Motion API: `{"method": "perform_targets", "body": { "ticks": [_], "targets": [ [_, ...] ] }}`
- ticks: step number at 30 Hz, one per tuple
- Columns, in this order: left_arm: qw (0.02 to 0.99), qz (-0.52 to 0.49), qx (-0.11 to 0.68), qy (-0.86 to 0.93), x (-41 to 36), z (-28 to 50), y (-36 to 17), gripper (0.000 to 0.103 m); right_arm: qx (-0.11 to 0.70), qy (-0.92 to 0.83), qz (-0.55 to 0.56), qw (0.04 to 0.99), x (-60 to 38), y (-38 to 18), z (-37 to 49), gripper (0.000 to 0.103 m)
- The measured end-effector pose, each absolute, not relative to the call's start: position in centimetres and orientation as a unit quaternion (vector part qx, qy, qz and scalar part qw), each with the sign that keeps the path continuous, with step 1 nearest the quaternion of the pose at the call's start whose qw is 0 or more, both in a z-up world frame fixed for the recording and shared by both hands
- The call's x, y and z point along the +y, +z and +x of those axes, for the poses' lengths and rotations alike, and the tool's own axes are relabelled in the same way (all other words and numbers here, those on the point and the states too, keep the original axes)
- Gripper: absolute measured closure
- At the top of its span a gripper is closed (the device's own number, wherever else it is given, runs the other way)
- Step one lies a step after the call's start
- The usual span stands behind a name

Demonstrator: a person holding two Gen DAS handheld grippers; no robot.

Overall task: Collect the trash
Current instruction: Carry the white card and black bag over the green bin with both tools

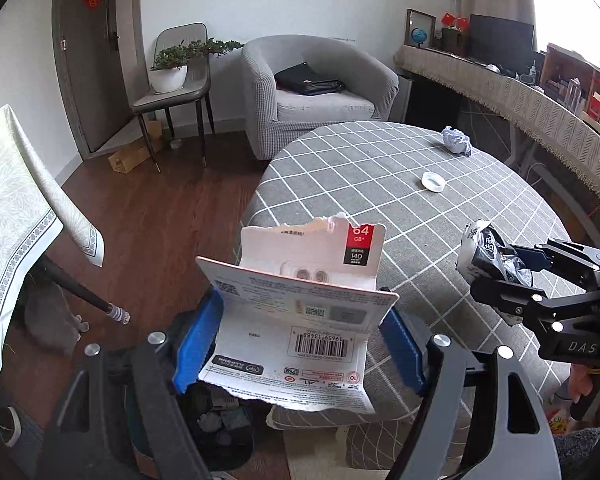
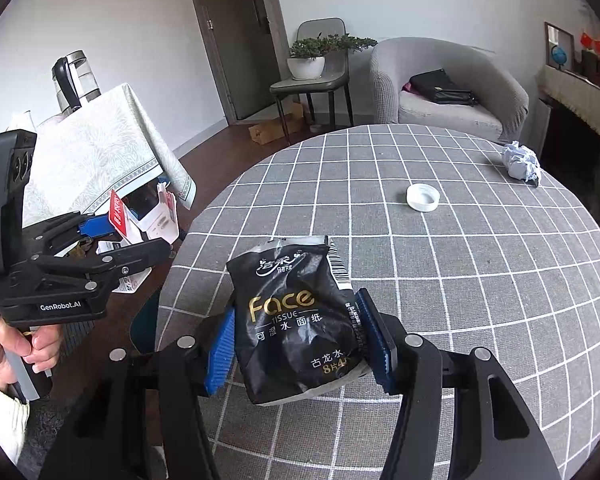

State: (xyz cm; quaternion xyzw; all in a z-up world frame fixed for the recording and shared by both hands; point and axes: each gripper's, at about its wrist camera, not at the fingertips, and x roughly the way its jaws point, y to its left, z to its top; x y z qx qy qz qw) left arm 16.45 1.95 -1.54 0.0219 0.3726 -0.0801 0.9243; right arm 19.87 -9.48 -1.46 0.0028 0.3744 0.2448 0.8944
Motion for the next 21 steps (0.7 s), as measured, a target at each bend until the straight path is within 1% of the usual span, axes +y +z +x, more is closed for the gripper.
{"method": "perform_targets", "body": {
  "ticks": [6,13,21],
  "targets": [
    [0.928,0.012,0.370,-0.037,5.9,16.3,-2.2,0.024,0.368,0.263,-0.001,0.892,-6.1,-0.9,20.3,0.046],
    [0.917,0.012,0.399,0.002,10.7,16.5,-4.8,0.024,0.359,0.292,-0.013,0.886,-1.5,-0.2,20.3,0.046],
    [0.900,0.008,0.435,0.014,14.4,16.7,-7.9,0.024,0.354,0.318,-0.013,0.879,2.6,0.2,20.6,0.046]
  ]
}}
